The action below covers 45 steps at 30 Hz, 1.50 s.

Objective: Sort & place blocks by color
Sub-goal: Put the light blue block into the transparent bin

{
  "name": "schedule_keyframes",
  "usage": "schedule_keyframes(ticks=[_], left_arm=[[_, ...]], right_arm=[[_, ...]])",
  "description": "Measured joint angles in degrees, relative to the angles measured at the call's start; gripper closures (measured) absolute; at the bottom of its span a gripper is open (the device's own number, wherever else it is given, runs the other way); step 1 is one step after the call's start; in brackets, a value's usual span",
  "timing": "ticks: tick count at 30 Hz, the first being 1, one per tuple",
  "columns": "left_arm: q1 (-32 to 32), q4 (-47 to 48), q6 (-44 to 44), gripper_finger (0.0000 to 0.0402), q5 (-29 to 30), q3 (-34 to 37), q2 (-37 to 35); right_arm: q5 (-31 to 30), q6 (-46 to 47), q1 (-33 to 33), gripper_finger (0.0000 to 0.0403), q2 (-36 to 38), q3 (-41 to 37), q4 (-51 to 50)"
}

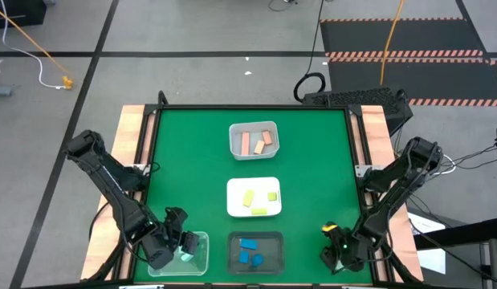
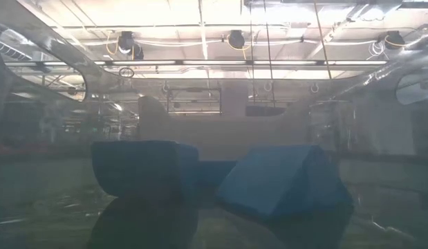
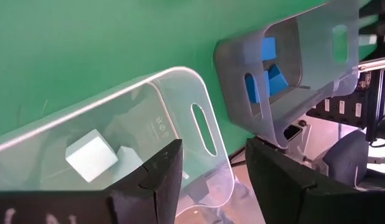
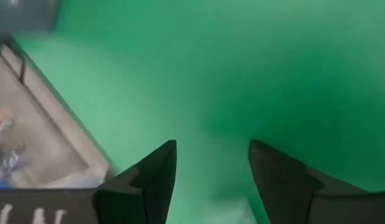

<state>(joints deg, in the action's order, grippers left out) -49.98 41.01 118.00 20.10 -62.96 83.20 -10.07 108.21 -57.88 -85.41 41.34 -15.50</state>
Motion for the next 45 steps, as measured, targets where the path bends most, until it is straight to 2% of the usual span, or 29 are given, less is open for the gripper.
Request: schedule_keyframes(ticks=[4, 8, 11, 14, 19, 25, 31, 36, 41, 45], left_arm=[[1.05, -0.21, -1.92, 0.0227, 0.02, 0.0, 0.02], [2.04, -0.71, -2.83, 0.0227, 0.04, 0.0, 0.04], [2.13, -0.92, -2.83, 0.0227, 0.02, 0.0, 0.04], [2.13, -0.91, -2.84, 0.0227, 0.01, 0.0, 0.04], [2.13, -0.94, -4.04, 0.0227, 0.0, 0.0, 0.04], [2.19, -0.85, -5.01, 0.0227, 0.65, 0.0, 0.04], [2.44, -0.59, -5.57, 0.0227, 0.98, 0.0, 0.04], [2.83, -0.7, -5.84, 0.0227, 1.01, 0.0, 0.04], [2.78, -0.91, -5.47, 0.0227, 1.08, 0.0, 0.04], [2.83, -0.94, -5.08, 0.0227, 2.69, 0.0, 0.04]], right_arm=[[-6.47, -2.64, 2.09, 0.022, -0.16, -0.12, -0.56], [-9.32, -6.62, 4.16, 0.0231, 0.35, -0.24, -0.03], [-6.48, -9.66, 4.61, 0.0237, 2.23, -0.04, 1.81], [0.42, -11.96, 3.52, 0.0242, 5.16, 0.14, 4.41], [7.33, -13.15, 1.29, 0.0252, 10.34, 0.22, 2.15], [7.33, -18.88, -0.52, 0.0263, 12.65, 0.22, -4.57], [6.85, -21.81, -1.09, 0.0264, 12.05, 0.2, -2.86], [2.47, -23.12, 0.21, 0.0264, 12.07, 0.2, -2.76], [4.74, -24.67, 1.55, 0.0262, 12.32, 0.2, -2.28], [7.24, -31.13, 0.87, 0.0245, 12.42, 0.2, 0.27]])
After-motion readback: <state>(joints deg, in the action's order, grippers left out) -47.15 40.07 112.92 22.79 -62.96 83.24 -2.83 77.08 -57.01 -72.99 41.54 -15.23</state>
